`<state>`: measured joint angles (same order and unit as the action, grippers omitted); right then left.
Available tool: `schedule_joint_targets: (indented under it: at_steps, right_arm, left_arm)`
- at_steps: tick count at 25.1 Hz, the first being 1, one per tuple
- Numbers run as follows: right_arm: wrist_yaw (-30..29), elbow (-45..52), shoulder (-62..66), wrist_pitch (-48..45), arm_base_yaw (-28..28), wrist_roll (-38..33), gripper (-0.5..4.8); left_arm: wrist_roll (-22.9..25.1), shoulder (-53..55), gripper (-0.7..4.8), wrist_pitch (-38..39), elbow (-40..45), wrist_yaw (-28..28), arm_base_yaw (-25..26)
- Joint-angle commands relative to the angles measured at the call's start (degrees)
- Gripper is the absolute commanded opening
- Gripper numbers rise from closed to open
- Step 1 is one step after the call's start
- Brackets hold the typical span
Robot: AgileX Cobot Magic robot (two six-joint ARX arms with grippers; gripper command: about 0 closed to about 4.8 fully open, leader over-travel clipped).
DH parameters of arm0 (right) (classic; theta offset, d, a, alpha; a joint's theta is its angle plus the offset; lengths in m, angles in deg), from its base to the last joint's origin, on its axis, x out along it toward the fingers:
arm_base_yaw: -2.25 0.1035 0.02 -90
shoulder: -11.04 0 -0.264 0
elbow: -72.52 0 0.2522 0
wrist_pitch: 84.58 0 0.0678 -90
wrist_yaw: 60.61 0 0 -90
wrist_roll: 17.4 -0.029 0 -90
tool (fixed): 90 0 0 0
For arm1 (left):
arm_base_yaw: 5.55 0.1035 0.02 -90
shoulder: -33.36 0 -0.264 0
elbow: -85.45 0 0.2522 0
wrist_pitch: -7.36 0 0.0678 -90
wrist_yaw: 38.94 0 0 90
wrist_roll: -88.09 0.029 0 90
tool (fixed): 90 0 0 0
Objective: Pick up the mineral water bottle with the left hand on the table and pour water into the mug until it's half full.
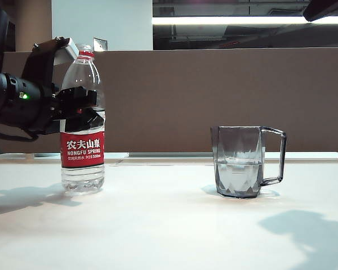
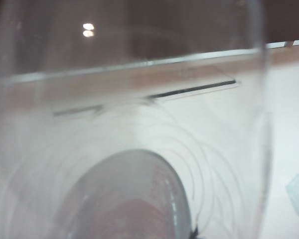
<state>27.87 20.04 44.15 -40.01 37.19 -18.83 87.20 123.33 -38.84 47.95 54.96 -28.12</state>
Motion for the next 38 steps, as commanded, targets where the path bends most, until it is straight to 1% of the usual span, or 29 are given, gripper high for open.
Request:
schedule_joint_targets:
  at_steps: [1,10,14,15,16,17,18,22,23,25,27,29,34,38]
  right_arm:
    - [0.11,-0.33,-0.15,-1.07,0.0,0.17,-0.08]
    - [0.11,-0.33,-0.13,-1.05,0.0,0.17,-0.08]
    - [0.11,-0.33,-0.13,-1.05,0.0,0.17,-0.08]
    - [0.11,-0.33,-0.13,-1.05,0.0,0.17,-0.08]
    - [0.11,-0.33,-0.13,-1.05,0.0,0.17,-0.08]
    - [0.11,-0.33,-0.13,-1.05,0.0,0.17,-0.08]
    - [0.11,-0.33,-0.13,-1.05,0.0,0.17,-0.08]
    - [0.11,-0.33,-0.13,-1.07,0.0,0.17,-0.08]
    - [0.11,-0.33,-0.13,-1.07,0.0,0.17,-0.08]
    - [0.11,-0.33,-0.13,-1.07,0.0,0.17,-0.08]
    - [0.11,-0.33,-0.13,-1.07,0.0,0.17,-0.08]
    - [0.11,-0.33,-0.13,-1.07,0.0,0.17,-0.09]
    - [0.11,-0.33,-0.13,-1.07,0.0,0.17,-0.08]
    - [0.11,-0.33,-0.13,-1.07,0.0,0.17,-0.08]
  left_arm:
    - [0.44,-0.39,1.79,-3.15,-0.31,0.15,0.09]
    - [-0.07,-0.26,1.79,-2.8,-0.35,0.15,0.07]
    - [-0.07,-0.22,1.87,-1.4,-0.33,0.15,0.07]
    - [-0.07,-0.22,2.3,-1.4,-0.33,0.15,0.07]
    - [-0.07,-0.22,2.88,-1.4,-0.33,0.15,0.07]
    - [-0.07,-0.22,3.61,-1.36,-0.33,0.15,0.07]
    - [-0.04,-0.22,3.87,-1.38,-0.33,0.15,0.07]
    - [-0.04,-0.28,3.89,-1.38,-0.33,0.15,0.07]
    - [-0.07,-0.31,4.05,-1.36,-0.33,0.15,0.07]
    - [-0.04,-0.9,4.09,-0.35,-0.33,0.15,0.07]
    - [-0.02,-2.54,4.09,2.27,-0.33,0.15,0.07]
    - [0.0,-5.51,4.09,6.58,-0.33,0.15,0.07]
    - [0.02,-13.25,4.09,19.63,-0.35,0.15,0.04]
    - [-0.02,-18.53,4.09,27.82,-0.35,0.15,0.04]
